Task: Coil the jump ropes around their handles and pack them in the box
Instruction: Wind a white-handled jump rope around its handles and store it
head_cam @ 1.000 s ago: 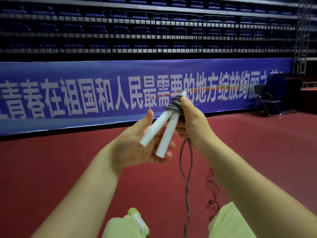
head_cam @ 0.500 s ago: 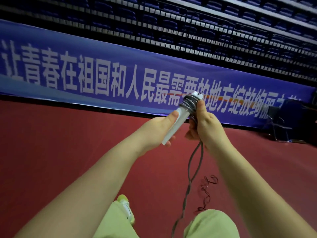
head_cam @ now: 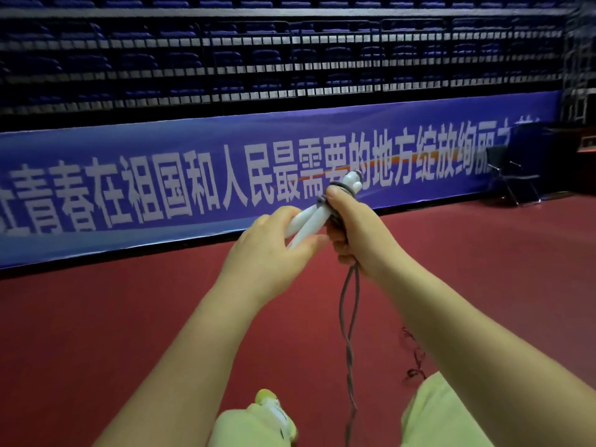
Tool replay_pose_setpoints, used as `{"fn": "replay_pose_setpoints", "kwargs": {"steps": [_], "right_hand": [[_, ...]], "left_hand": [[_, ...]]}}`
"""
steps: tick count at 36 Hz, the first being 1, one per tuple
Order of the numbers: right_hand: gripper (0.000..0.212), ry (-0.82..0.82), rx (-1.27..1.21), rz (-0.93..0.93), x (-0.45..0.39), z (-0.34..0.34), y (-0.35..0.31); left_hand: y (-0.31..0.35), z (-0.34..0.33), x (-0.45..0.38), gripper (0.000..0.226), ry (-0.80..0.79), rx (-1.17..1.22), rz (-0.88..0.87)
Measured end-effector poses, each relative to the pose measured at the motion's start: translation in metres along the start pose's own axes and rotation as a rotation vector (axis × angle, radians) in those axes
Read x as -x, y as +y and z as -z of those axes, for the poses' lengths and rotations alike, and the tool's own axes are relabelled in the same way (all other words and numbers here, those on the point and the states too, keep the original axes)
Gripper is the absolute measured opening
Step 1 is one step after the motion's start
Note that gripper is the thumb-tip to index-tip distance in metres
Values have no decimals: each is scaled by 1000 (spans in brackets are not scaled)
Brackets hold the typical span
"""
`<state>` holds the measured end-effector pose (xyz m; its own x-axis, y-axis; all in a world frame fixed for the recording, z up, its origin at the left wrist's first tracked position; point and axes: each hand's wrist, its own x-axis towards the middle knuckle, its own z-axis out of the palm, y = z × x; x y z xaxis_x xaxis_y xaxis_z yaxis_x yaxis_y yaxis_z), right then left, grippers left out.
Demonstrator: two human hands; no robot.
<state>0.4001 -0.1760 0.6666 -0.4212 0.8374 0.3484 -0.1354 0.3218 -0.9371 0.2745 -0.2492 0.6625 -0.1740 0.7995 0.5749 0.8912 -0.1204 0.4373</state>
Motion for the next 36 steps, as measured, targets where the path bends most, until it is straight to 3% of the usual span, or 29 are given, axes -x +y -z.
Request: {"fn": "replay_pose_setpoints", "kwargs": {"steps": [6,8,13,18,22,26,28,32,36], "right_hand": [[43,17,13,32,4,6,3],[45,-2,-17,35,4,7,5],[43,-19,-116,24,7,3,7],[39,-33,-88,51,9,0,-7],[46,-74,119,64,6,4,-13],[55,-127,345,145,1,9,-10],[55,-106,414,156,0,11,-7],[53,-81,460,171,-3,9,1],[58,-93,325,20,-5,4,11]], "left_hand": [[6,2,0,24,-221,156,87],[1,6,2,36,-362,392,144],[-11,-3,6,79,-691,1273,416],[-8,-14,16,74,-867,1559,403],[-7,-1,14,64,-797,1495,388],[-2,6,13,56,-538,1290,384],[-2,4,13,49,-366,1073,368],[-4,-3,13,39,-193,791,338],[-9,-12,12,31,-94,534,229]]}}
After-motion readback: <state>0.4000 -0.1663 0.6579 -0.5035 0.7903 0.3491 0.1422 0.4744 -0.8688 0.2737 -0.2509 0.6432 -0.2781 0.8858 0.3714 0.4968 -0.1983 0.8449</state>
